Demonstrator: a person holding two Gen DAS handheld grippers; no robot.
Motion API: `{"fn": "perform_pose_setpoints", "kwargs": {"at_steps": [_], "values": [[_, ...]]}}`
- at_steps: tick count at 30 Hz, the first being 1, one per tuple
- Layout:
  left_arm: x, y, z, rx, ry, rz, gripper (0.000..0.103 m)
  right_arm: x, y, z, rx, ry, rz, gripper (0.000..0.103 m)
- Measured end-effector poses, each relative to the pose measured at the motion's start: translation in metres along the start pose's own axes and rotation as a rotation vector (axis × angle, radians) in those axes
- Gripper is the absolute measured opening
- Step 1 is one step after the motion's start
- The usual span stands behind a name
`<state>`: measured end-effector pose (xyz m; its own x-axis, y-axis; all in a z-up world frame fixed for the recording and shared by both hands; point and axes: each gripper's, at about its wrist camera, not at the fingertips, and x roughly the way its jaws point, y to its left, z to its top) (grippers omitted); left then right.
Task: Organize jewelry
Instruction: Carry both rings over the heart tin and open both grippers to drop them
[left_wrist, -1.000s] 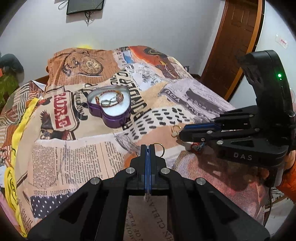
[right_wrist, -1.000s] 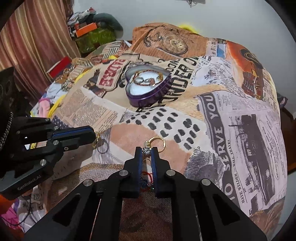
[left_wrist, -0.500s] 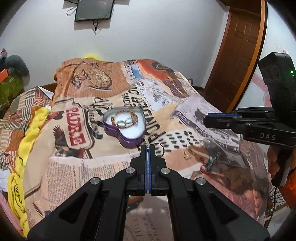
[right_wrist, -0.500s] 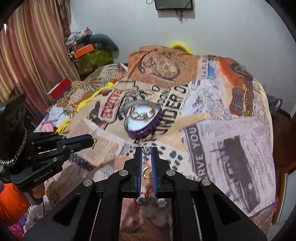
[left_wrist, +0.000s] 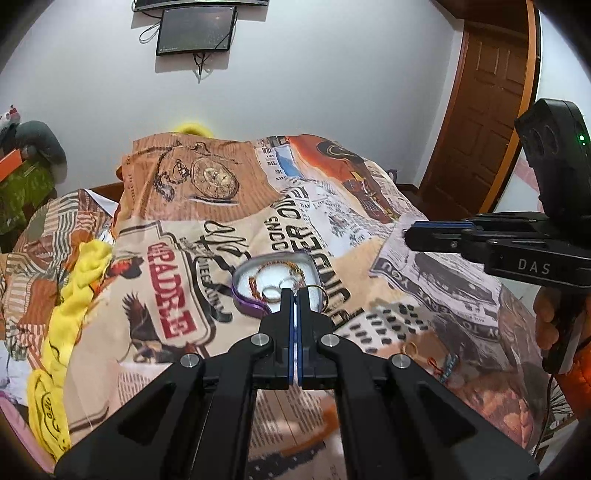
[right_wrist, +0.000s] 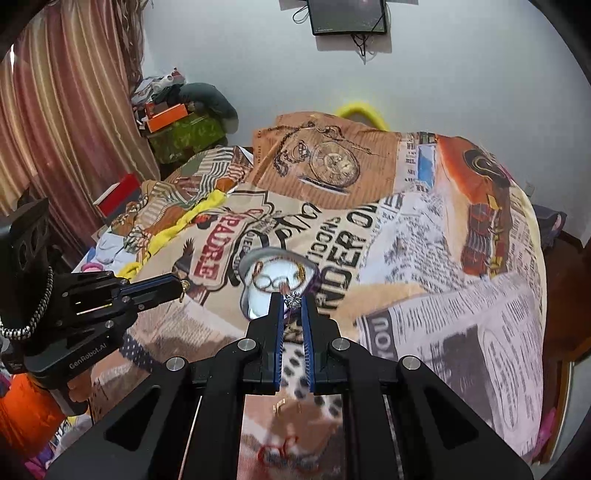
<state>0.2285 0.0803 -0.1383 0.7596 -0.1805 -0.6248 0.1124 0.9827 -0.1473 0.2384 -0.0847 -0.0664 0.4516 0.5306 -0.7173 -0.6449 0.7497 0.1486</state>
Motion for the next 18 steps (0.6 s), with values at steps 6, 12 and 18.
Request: {"fn": "perform_pose_setpoints", "kwargs": {"at_steps": [6, 12, 18], "values": [[0.016, 0.007, 0.011, 0.011, 0.003, 0.013, 0.0, 0.018, 0.003, 0.017, -0.022, -0.002, 0.018, 0.009], [0.039, 0.021, 0.016, 0.007, 0.032, 0.027, 0.0, 0.038, 0.003, 0.028, -0.03, 0.011, 0.038, 0.009], [0.064, 0.037, 0.016, -0.022, 0.077, 0.024, 0.0, 0.062, 0.006, 0.038, -0.054, 0.042, 0.048, 0.009]]}}
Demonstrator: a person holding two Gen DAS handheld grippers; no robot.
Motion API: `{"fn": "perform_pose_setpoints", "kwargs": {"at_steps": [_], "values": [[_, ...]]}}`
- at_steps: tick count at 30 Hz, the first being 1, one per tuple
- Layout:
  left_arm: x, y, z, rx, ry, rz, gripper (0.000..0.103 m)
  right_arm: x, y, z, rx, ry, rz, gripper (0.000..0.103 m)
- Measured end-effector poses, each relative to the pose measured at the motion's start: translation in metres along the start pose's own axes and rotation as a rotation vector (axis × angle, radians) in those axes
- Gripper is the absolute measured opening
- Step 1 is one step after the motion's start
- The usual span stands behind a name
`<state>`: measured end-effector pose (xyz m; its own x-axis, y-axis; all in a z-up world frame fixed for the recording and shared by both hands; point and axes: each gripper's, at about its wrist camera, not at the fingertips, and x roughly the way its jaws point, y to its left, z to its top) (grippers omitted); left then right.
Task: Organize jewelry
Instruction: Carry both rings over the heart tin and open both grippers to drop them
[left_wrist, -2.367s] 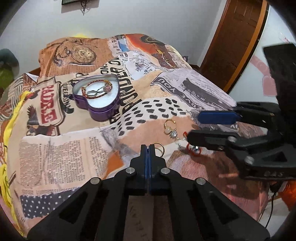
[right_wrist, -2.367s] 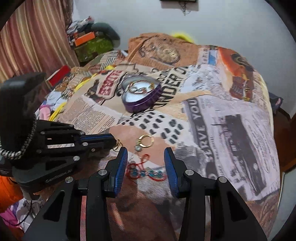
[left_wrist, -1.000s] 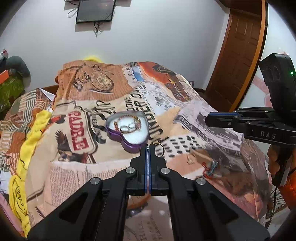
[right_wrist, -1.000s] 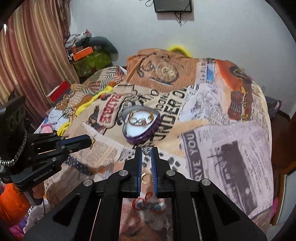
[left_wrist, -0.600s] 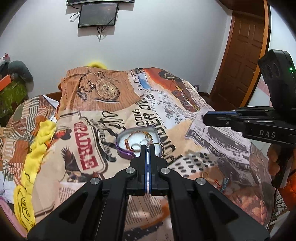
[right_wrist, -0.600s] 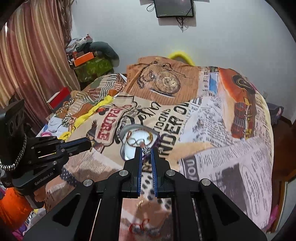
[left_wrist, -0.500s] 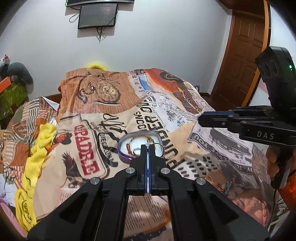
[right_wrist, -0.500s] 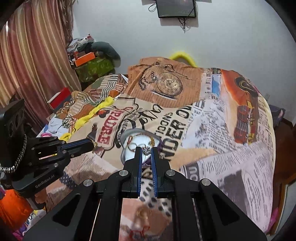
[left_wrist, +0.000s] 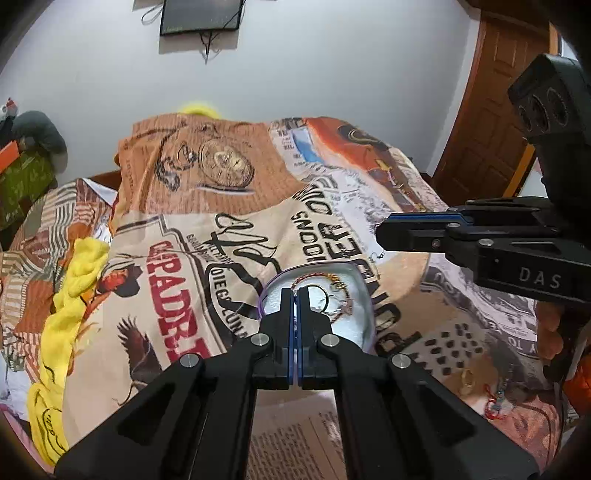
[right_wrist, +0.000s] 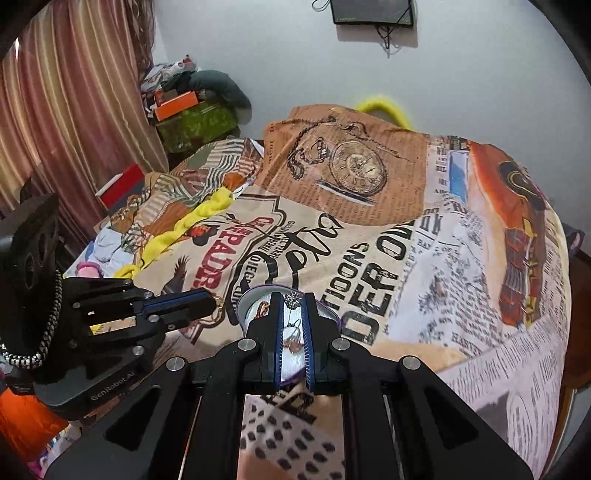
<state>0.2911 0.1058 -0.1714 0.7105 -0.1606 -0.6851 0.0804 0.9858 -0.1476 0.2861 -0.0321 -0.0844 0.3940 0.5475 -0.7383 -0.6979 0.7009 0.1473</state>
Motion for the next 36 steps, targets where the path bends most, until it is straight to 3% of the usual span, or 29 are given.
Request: {"fn": "perform_pose_setpoints", "kwargs": {"at_steps": [7, 19, 34, 36], "values": [[0.023, 0.015, 0.003, -0.044, 0.045, -0.04, 0.0, 0.03, -0.003, 0.006, 0.005, 0.057, 0.038, 0.009], [0.044, 0.008, 0.003, 0.004, 0.087, -0.028, 0.0, 0.069, -0.012, 0.004, 0.036, 0.156, 0.065, 0.009], [0.045, 0.007, 0.006, 0.011, 0.104, -0.015, 0.0, 0.072, -0.01, 0.0, 0.028, 0.198, 0.037, 0.009], [0.041, 0.007, 0.006, 0.009, 0.101, -0.011, 0.0, 0.07, -0.008, 0.0, 0.017, 0.198, 0.021, 0.013]]}}
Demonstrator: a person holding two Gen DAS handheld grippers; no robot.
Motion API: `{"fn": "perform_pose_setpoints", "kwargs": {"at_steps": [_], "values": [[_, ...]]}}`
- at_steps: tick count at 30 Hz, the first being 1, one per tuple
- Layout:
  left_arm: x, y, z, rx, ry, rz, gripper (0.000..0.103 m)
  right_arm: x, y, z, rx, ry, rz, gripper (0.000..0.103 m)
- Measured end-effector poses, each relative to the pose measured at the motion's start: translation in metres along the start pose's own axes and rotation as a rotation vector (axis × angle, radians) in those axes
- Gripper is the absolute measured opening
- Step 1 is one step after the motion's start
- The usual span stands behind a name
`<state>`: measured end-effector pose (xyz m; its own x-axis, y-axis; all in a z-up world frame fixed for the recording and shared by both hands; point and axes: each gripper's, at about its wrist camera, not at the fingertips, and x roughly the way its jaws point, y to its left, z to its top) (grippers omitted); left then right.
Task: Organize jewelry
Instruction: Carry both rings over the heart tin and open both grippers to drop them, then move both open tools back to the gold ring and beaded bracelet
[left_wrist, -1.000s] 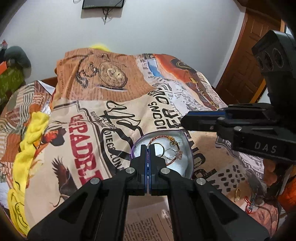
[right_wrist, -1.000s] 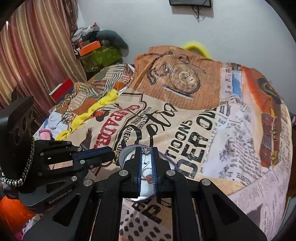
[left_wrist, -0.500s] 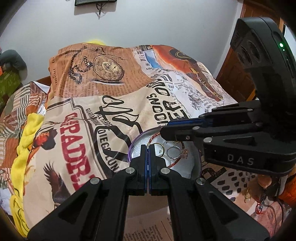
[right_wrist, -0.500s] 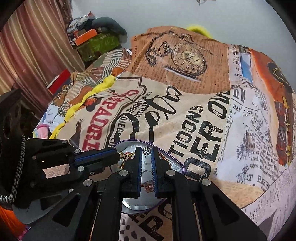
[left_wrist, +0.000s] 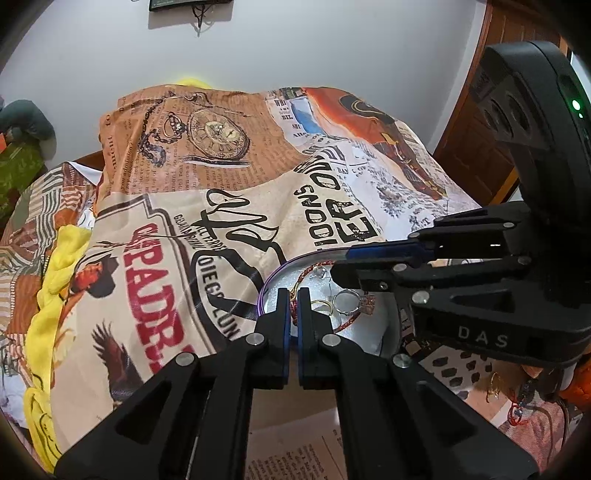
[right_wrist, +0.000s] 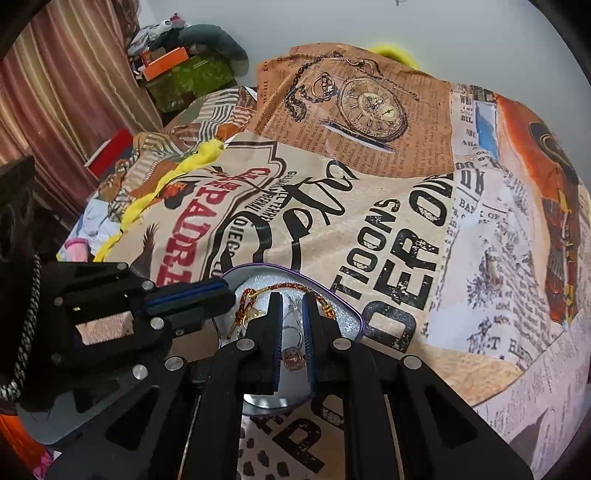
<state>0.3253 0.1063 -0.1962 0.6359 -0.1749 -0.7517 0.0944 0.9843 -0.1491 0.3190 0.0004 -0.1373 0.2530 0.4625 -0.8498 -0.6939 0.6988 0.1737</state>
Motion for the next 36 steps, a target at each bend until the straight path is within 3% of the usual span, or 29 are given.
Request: {"fn": "perform_pose_setpoints", "kwargs": {"at_steps": [5, 15, 17, 22, 36], "values": [[-0.012, 0.0, -0.002, -0.006, -0.008, 0.02, 0.001, -0.014, 0.005, -0.003, -0.015, -0.034, -0.03, 0.031], [-0.052, -0.01, -0.01, 0.001, -0.041, 0.053, 0.004, -0.056, 0.017, -0.013, -0.038, -0.106, -0.082, 0.032], [-0.062, -0.015, -0.012, 0.012, -0.053, 0.06, 0.007, -0.067, 0.02, -0.016, -0.04, -0.12, -0.092, 0.032], [-0.09, -0.029, -0.019, 0.038, -0.086, 0.095, 0.035, -0.094, 0.027, -0.028, -0.046, -0.155, -0.122, 0.032], [-0.129, -0.084, -0.05, 0.12, -0.09, 0.043, 0.045, -0.156, 0.03, -0.09, -0.005, -0.222, -0.186, 0.04]]}}
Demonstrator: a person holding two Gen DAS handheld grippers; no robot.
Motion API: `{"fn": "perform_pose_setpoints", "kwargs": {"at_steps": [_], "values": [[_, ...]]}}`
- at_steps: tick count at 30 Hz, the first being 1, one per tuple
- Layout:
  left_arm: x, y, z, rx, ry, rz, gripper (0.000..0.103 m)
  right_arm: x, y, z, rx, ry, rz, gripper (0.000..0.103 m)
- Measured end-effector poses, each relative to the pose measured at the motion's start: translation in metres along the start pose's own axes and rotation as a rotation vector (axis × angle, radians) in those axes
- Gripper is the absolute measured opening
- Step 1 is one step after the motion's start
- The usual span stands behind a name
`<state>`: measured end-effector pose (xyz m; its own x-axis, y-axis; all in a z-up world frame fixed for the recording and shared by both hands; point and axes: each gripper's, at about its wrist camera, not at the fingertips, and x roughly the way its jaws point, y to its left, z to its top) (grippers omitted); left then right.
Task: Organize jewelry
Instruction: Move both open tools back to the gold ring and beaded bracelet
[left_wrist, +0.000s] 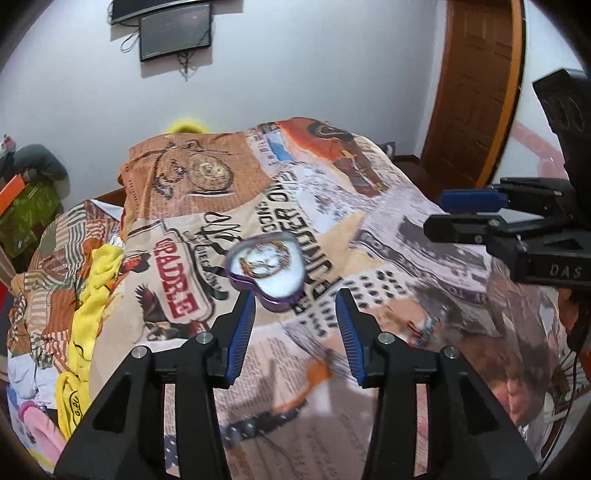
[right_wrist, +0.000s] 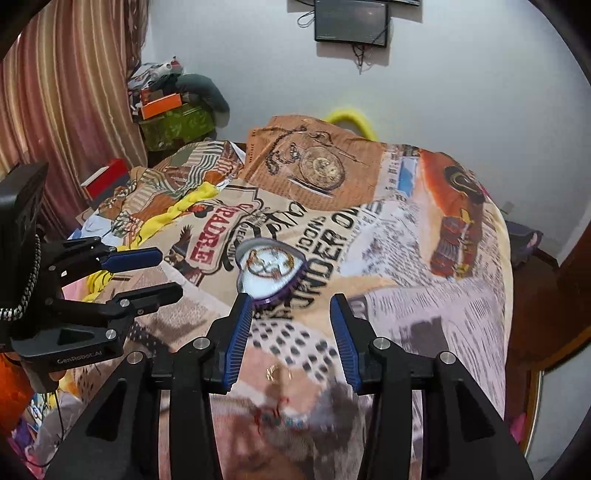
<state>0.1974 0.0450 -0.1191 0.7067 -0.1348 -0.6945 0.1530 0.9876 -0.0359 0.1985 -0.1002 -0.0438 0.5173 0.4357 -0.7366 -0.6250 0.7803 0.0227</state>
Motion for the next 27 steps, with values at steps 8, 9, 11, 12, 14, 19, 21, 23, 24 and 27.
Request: {"fn": "perform_pose_setpoints", "kwargs": {"at_steps": [8, 9, 11, 12, 14, 19, 21, 23, 24, 27], "values": [[0.008, -0.035, -0.024, 0.061, 0.051, -0.044, 0.046, -0.009, -0.02, -0.032, 0.07, 0.042, -0.026, 0.04], [0.009, -0.037, -0.027, 0.062, 0.058, -0.051, 0.046, -0.008, -0.022, -0.037, 0.073, 0.057, -0.029, 0.04], [0.012, -0.041, -0.035, 0.06, 0.074, -0.065, 0.046, -0.006, -0.025, -0.047, 0.076, 0.082, -0.036, 0.04], [0.013, -0.043, -0.038, 0.058, 0.08, -0.068, 0.046, -0.004, -0.026, -0.053, 0.077, 0.099, -0.037, 0.04], [0.017, -0.045, -0.043, 0.051, 0.095, -0.068, 0.046, 0.0, -0.027, -0.064, 0.078, 0.128, -0.03, 0.04], [0.027, -0.043, -0.053, 0.01, 0.131, -0.086, 0.046, 0.016, -0.02, -0.083, 0.074, 0.191, -0.003, 0.04], [0.03, -0.043, -0.056, 0.004, 0.14, -0.082, 0.046, 0.025, -0.016, -0.088, 0.076, 0.214, 0.011, 0.04], [0.033, -0.043, -0.06, 0.004, 0.152, -0.078, 0.046, 0.031, -0.013, -0.091, 0.077, 0.223, 0.03, 0.04], [0.034, -0.043, -0.061, 0.007, 0.156, -0.076, 0.046, 0.033, -0.011, -0.091, 0.079, 0.223, 0.036, 0.04], [0.035, -0.045, -0.064, 0.021, 0.161, -0.064, 0.046, 0.037, -0.005, -0.09, 0.08, 0.217, 0.06, 0.04]]}}
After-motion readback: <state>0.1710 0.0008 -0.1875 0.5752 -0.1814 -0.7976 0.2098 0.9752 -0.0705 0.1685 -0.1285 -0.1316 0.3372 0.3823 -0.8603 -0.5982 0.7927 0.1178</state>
